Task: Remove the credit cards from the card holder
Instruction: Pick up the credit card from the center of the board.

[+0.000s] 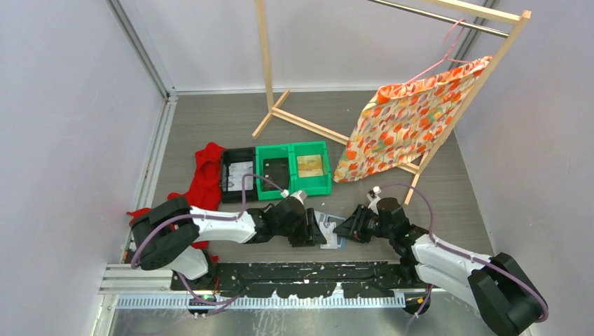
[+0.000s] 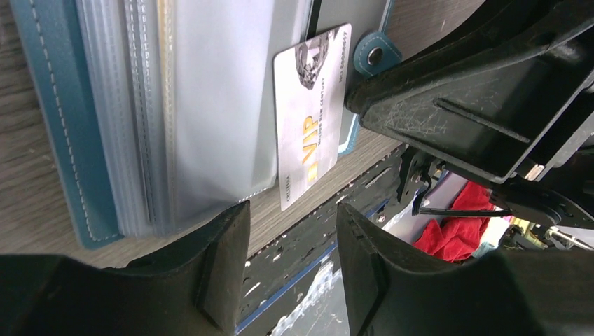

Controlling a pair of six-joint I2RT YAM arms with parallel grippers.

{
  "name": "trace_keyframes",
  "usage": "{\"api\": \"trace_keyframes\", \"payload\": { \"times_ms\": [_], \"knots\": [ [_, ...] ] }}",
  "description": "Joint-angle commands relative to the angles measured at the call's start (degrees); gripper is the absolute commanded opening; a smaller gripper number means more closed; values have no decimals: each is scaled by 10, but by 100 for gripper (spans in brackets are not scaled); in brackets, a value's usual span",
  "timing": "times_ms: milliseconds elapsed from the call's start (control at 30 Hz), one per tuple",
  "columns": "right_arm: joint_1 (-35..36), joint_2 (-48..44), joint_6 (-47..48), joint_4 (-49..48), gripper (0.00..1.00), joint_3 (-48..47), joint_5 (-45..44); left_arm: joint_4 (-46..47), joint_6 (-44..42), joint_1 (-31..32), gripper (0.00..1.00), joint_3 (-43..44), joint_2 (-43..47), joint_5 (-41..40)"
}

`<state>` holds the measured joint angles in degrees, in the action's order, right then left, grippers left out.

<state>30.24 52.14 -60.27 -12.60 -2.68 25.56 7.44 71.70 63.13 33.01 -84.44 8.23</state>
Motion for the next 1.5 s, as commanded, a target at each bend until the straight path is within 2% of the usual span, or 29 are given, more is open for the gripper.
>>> {"api": "trace_keyframes", "payload": {
  "times_ms": [0,333,533,733,933,1033,1200,1467],
  "knots": [
    [-2,4,17,17,33,-10,-12,71,10,2,50,3,-19,8],
    [-3,12,18,13,33,-10,-9,118,18,3,50,6,-67,20],
    [-2,18,18,9,33,-9,-4,119,18,3,43,6,-61,4],
    [-2,18,17,8,34,-9,-5,111,19,3,26,11,-62,-1],
    [-2,19,18,10,33,-8,-4,114,23,3,1,13,-71,-3],
    [-3,18,18,12,33,-7,-5,108,24,3,0,11,-58,-1],
    [-2,7,21,29,33,-9,-8,41,15,3,1,10,5,-10],
    [-2,-33,27,88,35,-32,-10,-159,-51,3,1,49,114,-19]
  ]
}}
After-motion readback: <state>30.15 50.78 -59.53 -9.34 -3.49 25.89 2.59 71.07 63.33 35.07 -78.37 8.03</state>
